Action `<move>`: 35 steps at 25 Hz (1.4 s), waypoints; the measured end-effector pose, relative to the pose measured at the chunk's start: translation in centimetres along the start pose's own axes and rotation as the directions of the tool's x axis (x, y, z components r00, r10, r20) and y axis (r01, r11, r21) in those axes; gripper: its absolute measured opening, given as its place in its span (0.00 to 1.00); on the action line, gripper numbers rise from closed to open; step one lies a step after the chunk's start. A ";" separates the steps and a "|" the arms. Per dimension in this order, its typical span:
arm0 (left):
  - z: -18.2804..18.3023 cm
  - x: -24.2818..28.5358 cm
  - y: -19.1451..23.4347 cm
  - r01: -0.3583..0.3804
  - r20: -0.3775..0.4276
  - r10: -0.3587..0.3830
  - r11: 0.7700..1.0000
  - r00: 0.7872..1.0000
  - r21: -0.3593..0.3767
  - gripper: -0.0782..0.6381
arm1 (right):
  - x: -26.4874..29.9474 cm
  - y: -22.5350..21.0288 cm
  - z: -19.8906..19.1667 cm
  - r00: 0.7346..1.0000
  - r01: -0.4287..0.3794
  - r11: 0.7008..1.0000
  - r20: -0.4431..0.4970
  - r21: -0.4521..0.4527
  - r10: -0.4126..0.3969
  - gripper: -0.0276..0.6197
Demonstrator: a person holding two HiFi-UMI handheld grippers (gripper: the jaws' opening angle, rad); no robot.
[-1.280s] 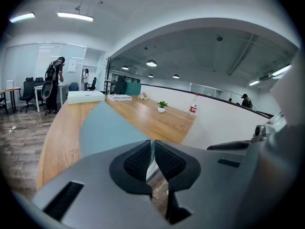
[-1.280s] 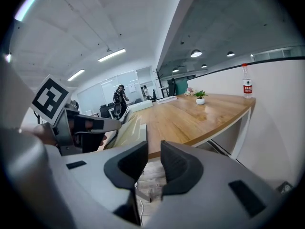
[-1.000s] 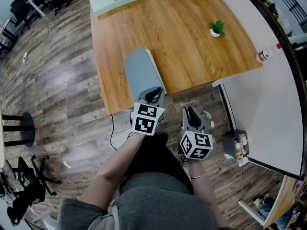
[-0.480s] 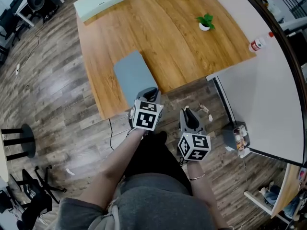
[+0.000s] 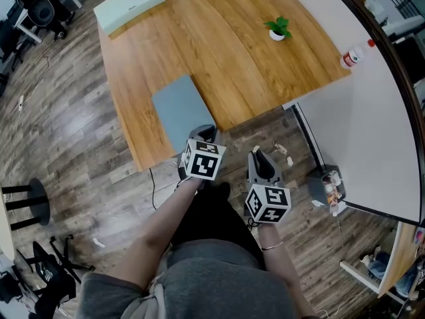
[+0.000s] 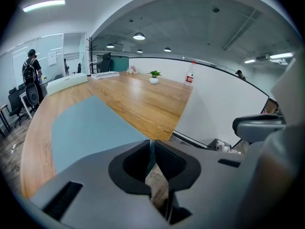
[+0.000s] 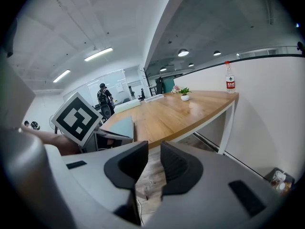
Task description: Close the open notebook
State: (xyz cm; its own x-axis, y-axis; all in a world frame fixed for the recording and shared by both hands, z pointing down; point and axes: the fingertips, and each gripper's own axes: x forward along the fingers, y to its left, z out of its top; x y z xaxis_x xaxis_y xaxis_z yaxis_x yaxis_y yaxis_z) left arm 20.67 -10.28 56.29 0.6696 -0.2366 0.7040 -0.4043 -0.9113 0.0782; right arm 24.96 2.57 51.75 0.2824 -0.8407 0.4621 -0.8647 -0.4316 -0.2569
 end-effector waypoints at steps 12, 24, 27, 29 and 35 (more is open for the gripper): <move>0.0 0.0 -0.6 0.038 0.012 -0.038 0.999 0.999 -0.010 0.22 | 0.0 0.1 0.7 1.000 -0.012 1.000 0.007 -0.015 0.012 0.18; 2.8 -5.8 0.7 0.005 0.211 0.015 0.996 0.977 -0.091 0.24 | -0.1 1.5 3.9 0.993 -0.085 0.995 0.076 -0.048 0.088 0.17; 3.4 -7.9 2.3 -0.034 0.270 0.068 0.991 0.960 -0.128 0.23 | 0.1 2.6 5.1 0.987 -0.123 0.990 0.094 -0.066 0.129 0.17; 3.6 -9.4 3.4 -0.069 0.303 0.112 0.986 0.946 -0.149 0.21 | 0.2 3.3 5.8 0.982 -0.149 0.986 0.104 -0.079 0.157 0.17; 3.4 -13.9 6.5 -0.164 0.366 0.235 0.963 0.900 -0.216 0.18 | 0.3 6.2 7.7 0.961 -0.228 0.966 0.132 -0.121 0.243 0.13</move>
State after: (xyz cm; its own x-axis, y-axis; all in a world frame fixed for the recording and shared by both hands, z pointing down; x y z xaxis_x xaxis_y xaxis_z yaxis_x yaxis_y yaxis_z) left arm 10.83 -14.01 44.64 0.7360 -0.5508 0.3937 -0.6332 -0.7658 0.1122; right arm 22.90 -2.90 43.81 0.1157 -0.9561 0.2691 -0.9500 -0.1856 -0.2509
